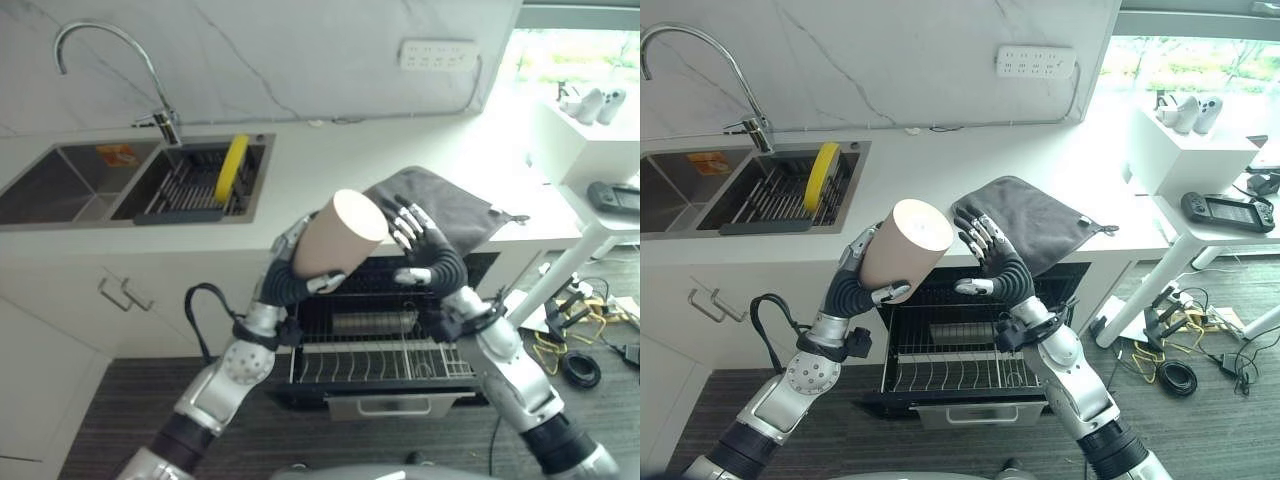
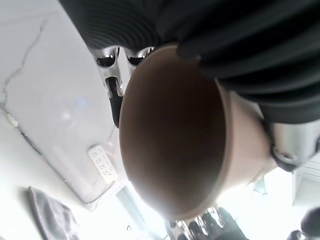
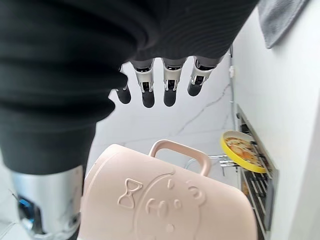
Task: Place the dishes in the dishwasher.
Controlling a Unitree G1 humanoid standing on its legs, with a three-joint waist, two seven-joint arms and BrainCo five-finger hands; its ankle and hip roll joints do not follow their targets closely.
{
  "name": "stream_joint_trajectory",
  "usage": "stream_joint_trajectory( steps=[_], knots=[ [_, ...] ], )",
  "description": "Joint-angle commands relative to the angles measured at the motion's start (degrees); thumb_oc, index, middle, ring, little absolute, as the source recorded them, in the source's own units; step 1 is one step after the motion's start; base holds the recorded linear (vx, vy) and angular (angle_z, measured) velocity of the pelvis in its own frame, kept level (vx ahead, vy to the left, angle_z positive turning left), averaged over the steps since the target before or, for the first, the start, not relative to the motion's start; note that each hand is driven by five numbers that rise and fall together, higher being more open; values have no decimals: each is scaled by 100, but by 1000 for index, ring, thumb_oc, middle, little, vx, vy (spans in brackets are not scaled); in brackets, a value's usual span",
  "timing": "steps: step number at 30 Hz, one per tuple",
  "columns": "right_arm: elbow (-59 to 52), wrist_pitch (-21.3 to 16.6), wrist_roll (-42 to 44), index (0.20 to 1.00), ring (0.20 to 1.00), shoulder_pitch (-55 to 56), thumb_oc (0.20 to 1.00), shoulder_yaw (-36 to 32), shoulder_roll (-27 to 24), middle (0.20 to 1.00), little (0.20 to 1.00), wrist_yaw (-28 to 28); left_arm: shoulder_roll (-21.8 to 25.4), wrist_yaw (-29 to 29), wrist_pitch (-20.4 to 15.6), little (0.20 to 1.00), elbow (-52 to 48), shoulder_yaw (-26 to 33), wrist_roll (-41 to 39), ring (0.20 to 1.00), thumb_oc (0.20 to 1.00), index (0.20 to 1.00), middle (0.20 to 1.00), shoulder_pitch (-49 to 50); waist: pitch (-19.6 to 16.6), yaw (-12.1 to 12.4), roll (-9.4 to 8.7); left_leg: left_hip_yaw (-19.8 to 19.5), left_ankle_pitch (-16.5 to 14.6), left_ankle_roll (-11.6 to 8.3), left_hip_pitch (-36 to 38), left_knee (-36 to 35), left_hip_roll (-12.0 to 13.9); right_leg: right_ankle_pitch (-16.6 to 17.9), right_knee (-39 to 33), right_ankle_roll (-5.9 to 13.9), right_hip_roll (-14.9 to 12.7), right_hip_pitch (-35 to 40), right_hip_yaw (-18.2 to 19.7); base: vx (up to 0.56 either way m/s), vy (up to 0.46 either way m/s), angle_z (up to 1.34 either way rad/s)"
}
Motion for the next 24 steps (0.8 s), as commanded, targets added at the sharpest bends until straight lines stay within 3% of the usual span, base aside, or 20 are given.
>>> stream_joint_trajectory(
  steps=[1,9,24],
  knots=[
    [-288,-174,-135,1000,1000,-579,1000,27,196,1000,1000,-190,115,-14,-283,200,-339,-183,6,200,200,200,200,-558,-24,113,-90,-284,-191,-176,-24,348,280,-675,561,341,-400,190,-14,13,-17,5],
    [-196,143,-143,1000,1000,-1054,1000,227,328,1000,1000,-446,99,-133,-206,200,-285,-460,11,200,200,200,200,-801,-30,166,-85,-321,-197,-180,-23,372,286,-710,586,297,-382,218,-15,15,-5,5],
    [-160,623,-35,1000,1000,-1250,1000,545,387,1000,1000,36,105,-259,-123,200,-283,-658,-30,200,200,200,200,-912,-27,229,-102,-341,-193,-165,-7,341,277,-729,602,286,-392,233,-52,0,0,0]
  ],
)
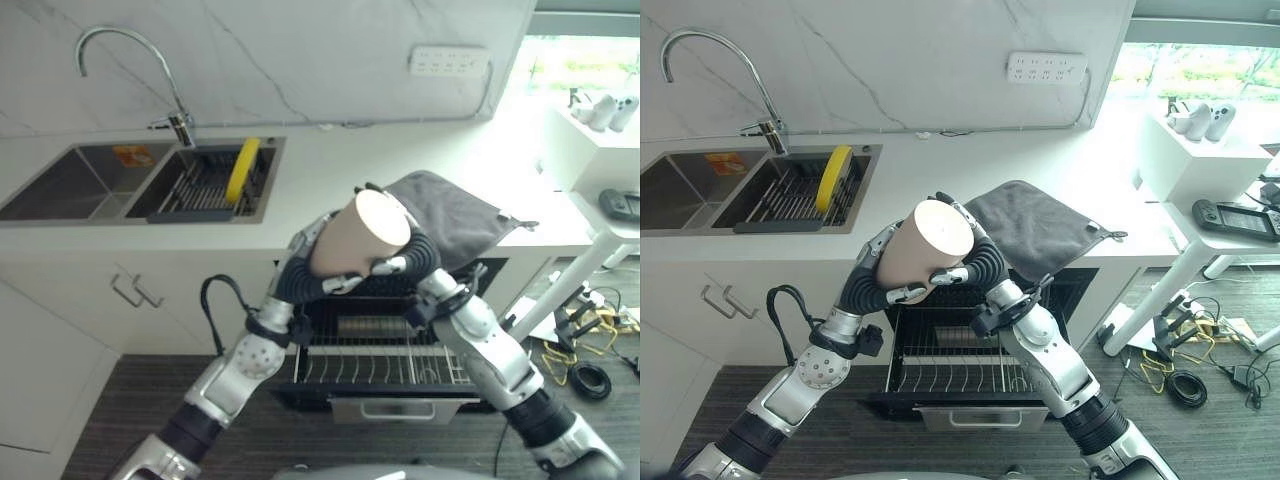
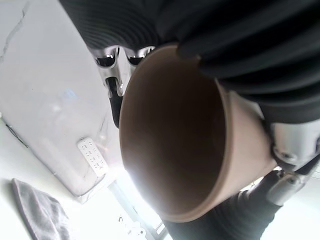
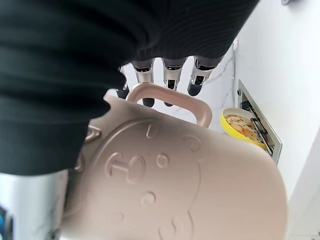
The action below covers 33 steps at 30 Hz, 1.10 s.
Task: Place the dishes in the dishwasher.
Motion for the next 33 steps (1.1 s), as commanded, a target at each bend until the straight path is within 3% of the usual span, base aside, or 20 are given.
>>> stream_joint_trajectory(
  steps=[1,11,16,33],
  knots=[
    [-167,-41,56,1000,1000,-607,1000,98,247,1000,1000,265,103,-66,-151,200,-276,-288,-4,200,200,200,200,-667,-6,160,-151,-198,-199,-156,-28,337,273,-685,601,283,-393,114,96,0,0,0],
    [-428,-77,-252,1000,1000,-793,1000,258,198,1000,1000,186,80,-64,-95,200,-136,-401,110,200,200,200,200,-637,20,200,-148,-182,-208,-139,-15,355,285,-676,641,285,-420,95,78,0,0,0],
    [-443,-323,-279,1000,1000,-781,1000,215,217,1000,1000,-9,102,-115,-138,200,-48,-443,154,200,200,200,200,-576,48,210,-134,-185,-248,-115,-18,395,272,-679,663,292,-439,81,87,0,0,0],
    [-611,-606,-138,1000,1000,-799,1000,125,298,1000,1000,-371,-40,-138,72,200,238,-594,-14,200,200,200,200,-425,113,196,-88,-187,-321,-73,-35,481,252,-709,729,275,-460,35,139,0,0,0]
  ],
)
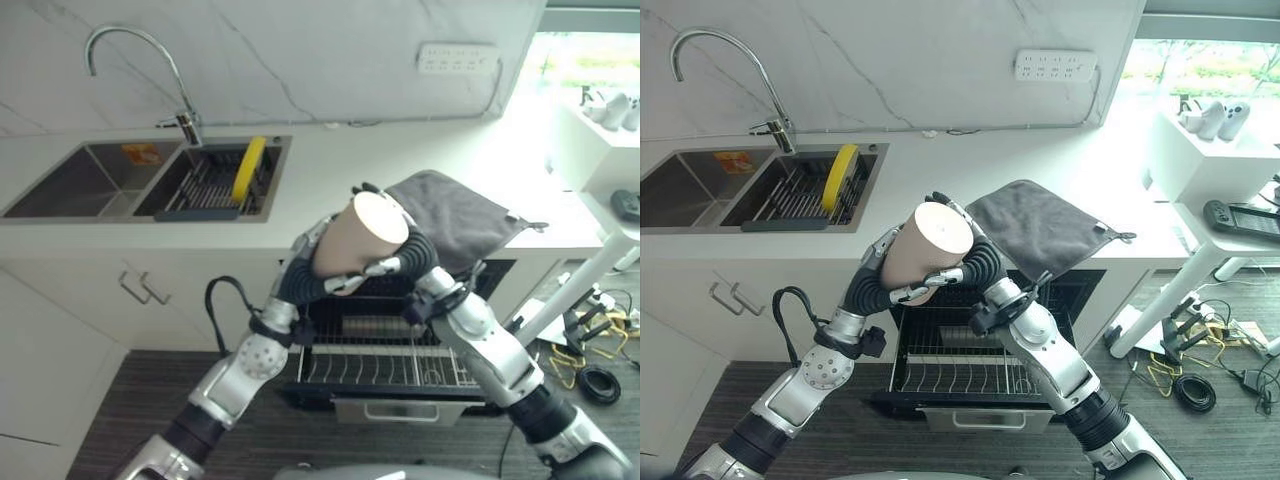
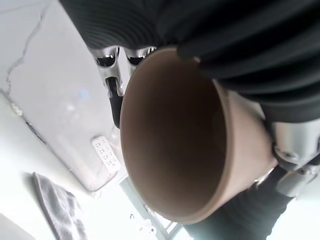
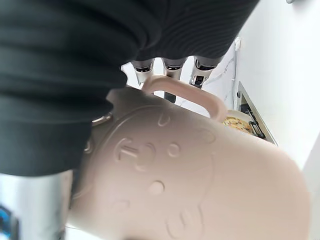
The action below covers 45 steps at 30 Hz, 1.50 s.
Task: Place the dishes in the dishwasher.
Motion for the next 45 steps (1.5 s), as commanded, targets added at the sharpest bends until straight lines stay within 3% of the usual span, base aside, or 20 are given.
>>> stream_joint_trajectory(
  steps=[1,6,7,8,9,32,45],
  knots=[
    [-613,-554,79,1000,1000,-642,1000,-46,418,1000,1000,40,77,-81,-78,200,28,-498,86,200,200,200,200,-437,105,124,-195,-169,-323,-72,-39,491,255,-685,735,268,-465,27,158,0,0,0],
    [-664,-475,85,1000,1000,-662,1000,-51,403,1000,1000,105,69,-150,-77,200,17,-522,140,200,200,200,200,-418,112,129,-190,-166,-330,-63,-41,499,251,-694,741,257,-466,28,161,0,0,0],
    [-677,-417,57,558,558,-684,558,-29,391,558,558,131,70,-140,-54,200,34,-551,148,200,200,200,200,-431,116,131,-190,-161,-332,-66,-41,504,253,-695,740,256,-468,32,155,0,0,0],
    [-672,-421,44,354,354,-688,354,-14,389,354,354,119,68,-151,-44,200,38,-551,145,200,200,200,200,-440,120,133,-190,-163,-332,-65,-40,504,253,-696,740,255,-468,33,153,0,0,0],
    [-658,-443,-6,200,200,-712,200,4,386,200,200,93,85,-177,-29,200,42,-553,132,200,200,200,200,-453,121,139,-190,-165,-331,-62,-41,499,250,-695,741,255,-468,31,151,0,0,0],
    [-640,-407,-43,200,200,-755,200,87,378,200,200,281,164,-52,-46,200,83,-686,606,200,200,200,200,-603,99,134,-185,-169,-333,-30,-31,476,225,-722,773,253,-469,27,146,0,0,0],
    [-650,-571,-137,200,200,-826,200,74,328,200,200,77,181,44,-33,200,65,-718,571,200,200,200,200,-654,97,133,-175,-176,-341,-18,-40,482,218,-724,784,250,-473,15,156,0,0,0]
  ],
)
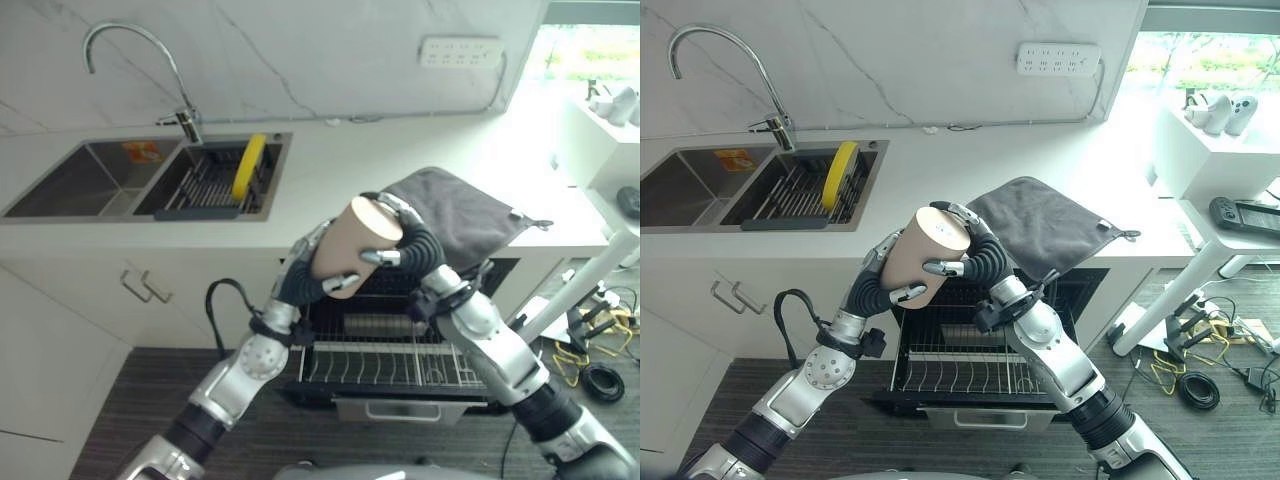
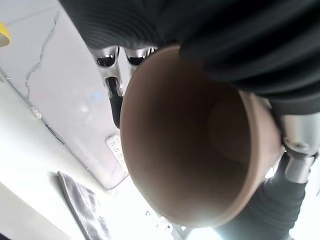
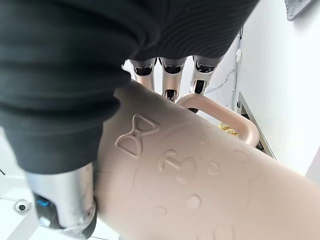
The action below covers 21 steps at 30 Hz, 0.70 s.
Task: Place the dishes in the dishwasher.
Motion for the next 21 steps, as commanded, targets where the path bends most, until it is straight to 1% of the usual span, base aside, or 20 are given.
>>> stream_joint_trajectory(
  steps=[1,2,3,5,6,7,8,9,11,14,17,21],
  knots=[
    [-648,-575,1,200,200,-820,200,136,455,200,200,108,151,-43,-177,200,-42,-677,412,200,200,200,200,-649,54,126,-189,-153,-340,-18,-7,492,219,-705,784,234,-474,30,178,0,0,0],
    [-655,-580,-6,200,200,-812,200,129,459,200,200,75,135,-8,-163,482,-32,-670,399,482,482,482,482,-645,56,124,-191,-147,-338,-16,-4,486,221,-702,783,235,-475,29,173,0,0,0],
    [-654,-586,-8,200,200,-797,200,124,462,200,200,32,123,-63,-113,1000,-25,-656,371,1000,1000,1000,1000,-635,53,125,-192,-141,-337,-13,-1,481,221,-702,779,237,-475,31,171,0,0,0],
    [-633,-606,-15,200,200,-777,200,102,479,200,200,-93,110,-186,25,1000,5,-645,277,1000,1000,1000,1000,-611,55,124,-186,-140,-335,-9,2,480,222,-702,789,237,-476,25,168,0,0,0],
    [-616,-616,-8,200,200,-770,200,86,483,200,200,-159,100,-163,68,1000,26,-652,294,1000,1000,1000,1000,-606,58,119,-185,-134,-330,-14,2,479,227,-702,789,238,-477,25,167,0,0,0],
    [-591,-657,70,200,200,-710,200,-67,458,200,200,-500,88,1,144,1000,108,-613,384,1000,1000,1000,1000,-552,58,98,-181,-108,-318,-10,15,452,229,-695,778,236,-478,29,160,0,0,0],
    [-589,-664,74,200,200,-702,200,-76,456,200,200,-533,85,17,142,1000,117,-609,398,1000,1000,1000,1000,-547,58,98,-181,-107,-316,-10,16,450,229,-694,776,236,-478,30,159,0,0,0],
    [-565,-722,97,200,200,-666,200,-142,447,200,200,-675,100,64,154,1000,130,-580,416,1000,1000,1000,1000,-527,59,90,-179,-98,-314,-9,20,446,229,-693,776,238,-478,30,160,0,0,0],
    [-480,-944,122,200,200,-488,200,-444,462,200,200,-1185,124,242,182,1000,168,-472,492,1000,1000,1000,1000,-457,63,51,-166,-64,-302,-9,40,420,239,-684,779,243,-480,26,154,0,0,0],
    [-385,-1206,280,200,200,-177,200,-838,440,200,200,-1562,164,343,168,1000,179,-318,513,1000,1000,1000,1000,-348,65,-15,-150,-27,-294,3,67,394,240,-671,778,252,-482,23,172,-4,2,-1],
    [-313,-1532,455,200,200,254,200,-1264,439,200,200,-1697,219,370,215,1000,69,-135,539,1000,1000,1000,1000,-192,67,-88,-139,20,-293,17,95,368,237,-657,774,263,-481,16,195,-13,1,-2],
    [-188,-1829,604,200,200,566,200,-1570,419,200,200,-1647,265,456,125,1000,107,2,546,1000,1000,1000,1000,-97,78,-165,-123,68,-291,28,116,349,235,-649,755,263,-469,12,239,0,0,0]
  ],
)
